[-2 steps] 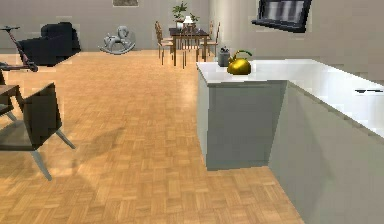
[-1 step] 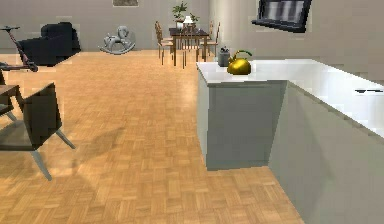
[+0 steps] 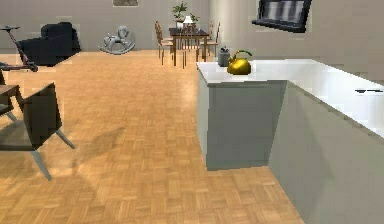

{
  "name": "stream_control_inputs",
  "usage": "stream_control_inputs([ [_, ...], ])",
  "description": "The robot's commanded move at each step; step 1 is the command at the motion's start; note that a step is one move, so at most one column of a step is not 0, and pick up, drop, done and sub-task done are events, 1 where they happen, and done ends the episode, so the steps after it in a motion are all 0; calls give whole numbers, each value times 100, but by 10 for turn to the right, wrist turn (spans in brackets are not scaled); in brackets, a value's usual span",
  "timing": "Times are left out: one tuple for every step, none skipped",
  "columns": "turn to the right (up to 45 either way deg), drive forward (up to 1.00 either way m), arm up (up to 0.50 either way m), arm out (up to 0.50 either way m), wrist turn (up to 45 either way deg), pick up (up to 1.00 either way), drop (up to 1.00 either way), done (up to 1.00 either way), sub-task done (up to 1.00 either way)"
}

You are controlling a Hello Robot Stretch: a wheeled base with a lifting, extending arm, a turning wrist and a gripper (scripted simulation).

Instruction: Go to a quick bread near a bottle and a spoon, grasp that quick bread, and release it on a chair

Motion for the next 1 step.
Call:
stream_control_inputs([
  [0,0,0,0,210,0,0,0,0],
])
